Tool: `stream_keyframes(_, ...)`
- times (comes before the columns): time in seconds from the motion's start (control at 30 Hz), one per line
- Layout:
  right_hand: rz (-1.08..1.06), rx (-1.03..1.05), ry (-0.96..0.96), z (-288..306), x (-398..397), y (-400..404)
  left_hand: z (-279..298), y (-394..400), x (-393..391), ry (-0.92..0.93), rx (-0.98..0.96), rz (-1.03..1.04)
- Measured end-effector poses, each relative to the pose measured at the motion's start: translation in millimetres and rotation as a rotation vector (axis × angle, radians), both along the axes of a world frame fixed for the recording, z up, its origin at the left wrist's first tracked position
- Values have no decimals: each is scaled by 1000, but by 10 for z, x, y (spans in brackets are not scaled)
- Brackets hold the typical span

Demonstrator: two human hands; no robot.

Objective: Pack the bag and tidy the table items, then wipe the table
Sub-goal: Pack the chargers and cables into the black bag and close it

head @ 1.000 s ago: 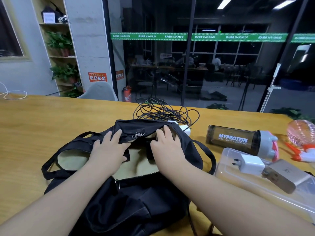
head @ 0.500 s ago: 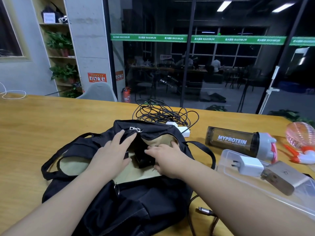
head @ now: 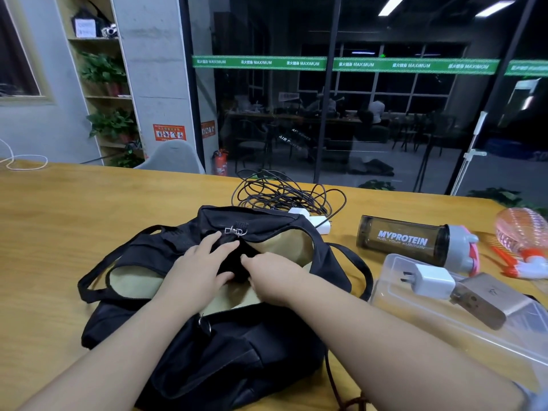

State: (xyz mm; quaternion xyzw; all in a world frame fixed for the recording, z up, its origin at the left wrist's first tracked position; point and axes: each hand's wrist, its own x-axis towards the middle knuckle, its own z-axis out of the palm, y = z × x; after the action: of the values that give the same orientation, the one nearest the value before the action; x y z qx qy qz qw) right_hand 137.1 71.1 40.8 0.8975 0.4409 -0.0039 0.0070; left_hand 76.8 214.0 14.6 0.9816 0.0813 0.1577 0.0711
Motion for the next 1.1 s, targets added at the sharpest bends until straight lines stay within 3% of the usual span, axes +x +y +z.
stream_keyframes(0.27, 47, 77, 15, 142, -120, -336, 152, -141, -41, 89, 29, -8)
stream_keyframes(0.5, 66, 393, -51, 274, -272, -718, 340, -600, -108, -14, 51, -124)
stream_keyframes(0.77, -78, 536, -113, 492, -472, -1324, 437, -1180, -27, -268, -88, -438)
stream_keyframes(1.1, -273, 645, -143, 379, -505, -1976, 345, -1937, 124, -210, -338, -521)
